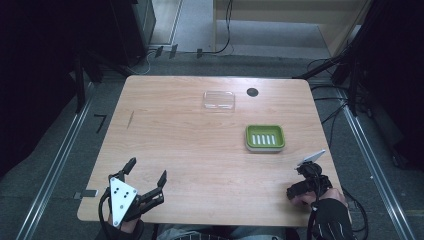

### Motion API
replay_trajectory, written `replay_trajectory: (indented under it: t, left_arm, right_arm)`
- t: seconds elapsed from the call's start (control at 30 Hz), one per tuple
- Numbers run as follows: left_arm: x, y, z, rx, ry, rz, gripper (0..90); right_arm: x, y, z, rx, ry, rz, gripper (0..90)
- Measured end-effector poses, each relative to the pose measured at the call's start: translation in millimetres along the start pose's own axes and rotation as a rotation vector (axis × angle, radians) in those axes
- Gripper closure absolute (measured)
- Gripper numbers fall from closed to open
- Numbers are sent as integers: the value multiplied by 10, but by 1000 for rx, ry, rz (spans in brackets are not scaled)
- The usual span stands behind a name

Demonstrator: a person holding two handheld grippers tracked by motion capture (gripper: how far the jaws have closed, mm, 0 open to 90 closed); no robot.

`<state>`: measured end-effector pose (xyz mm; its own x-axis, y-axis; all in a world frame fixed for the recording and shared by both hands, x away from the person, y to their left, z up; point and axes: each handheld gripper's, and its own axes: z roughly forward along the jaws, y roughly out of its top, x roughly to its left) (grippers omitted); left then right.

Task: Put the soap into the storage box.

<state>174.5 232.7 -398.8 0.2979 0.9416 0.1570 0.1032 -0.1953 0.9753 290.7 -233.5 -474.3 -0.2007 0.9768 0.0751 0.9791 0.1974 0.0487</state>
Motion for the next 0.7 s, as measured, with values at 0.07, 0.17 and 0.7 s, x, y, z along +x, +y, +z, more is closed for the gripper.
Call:
replay_trajectory:
  t: [0.07, 0.17, 0.7]
  left_arm:
    - [-1, 0, 1, 0, -1, 1, 125]
    - [-1, 0, 1, 0, -1, 1, 125]
    - [-4, 2, 6, 4, -2, 4, 125]
  right_arm:
    - [9, 5, -6, 0, -4, -3, 124]
    - [6, 8, -13, -4, -3, -9, 124]
    - [50, 78, -100, 1, -7, -32, 127]
